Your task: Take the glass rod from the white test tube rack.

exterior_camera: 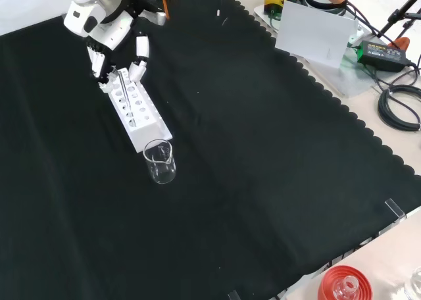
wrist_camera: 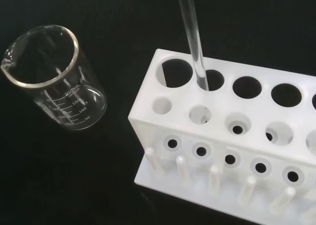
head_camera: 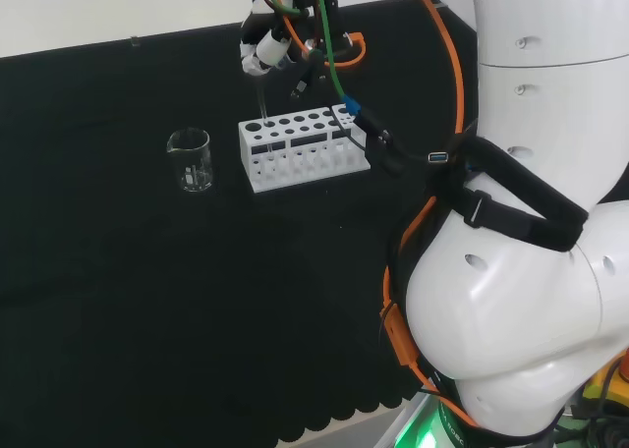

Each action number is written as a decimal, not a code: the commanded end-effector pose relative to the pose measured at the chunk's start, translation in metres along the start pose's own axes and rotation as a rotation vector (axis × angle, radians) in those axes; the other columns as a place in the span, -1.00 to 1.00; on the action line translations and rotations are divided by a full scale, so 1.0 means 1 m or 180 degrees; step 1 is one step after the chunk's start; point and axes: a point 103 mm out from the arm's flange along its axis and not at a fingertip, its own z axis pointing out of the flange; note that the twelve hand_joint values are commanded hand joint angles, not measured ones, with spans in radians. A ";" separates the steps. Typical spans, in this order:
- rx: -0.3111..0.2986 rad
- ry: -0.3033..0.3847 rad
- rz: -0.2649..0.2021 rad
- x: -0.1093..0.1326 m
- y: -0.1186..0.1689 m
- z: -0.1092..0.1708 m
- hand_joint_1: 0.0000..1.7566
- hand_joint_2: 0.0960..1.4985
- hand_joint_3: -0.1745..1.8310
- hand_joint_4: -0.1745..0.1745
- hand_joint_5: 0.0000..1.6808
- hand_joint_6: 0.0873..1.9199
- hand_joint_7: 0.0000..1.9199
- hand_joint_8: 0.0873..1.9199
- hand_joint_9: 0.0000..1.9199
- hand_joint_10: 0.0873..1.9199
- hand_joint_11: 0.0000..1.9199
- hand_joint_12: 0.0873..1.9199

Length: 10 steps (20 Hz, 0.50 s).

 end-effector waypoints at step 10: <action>-0.0355 -0.0156 -0.0075 0.011 0.004 0.000 0.12 0.26 -0.39 -0.89 -0.10 0.06 -0.18 -0.18 0.36 -0.59 0.50 -0.16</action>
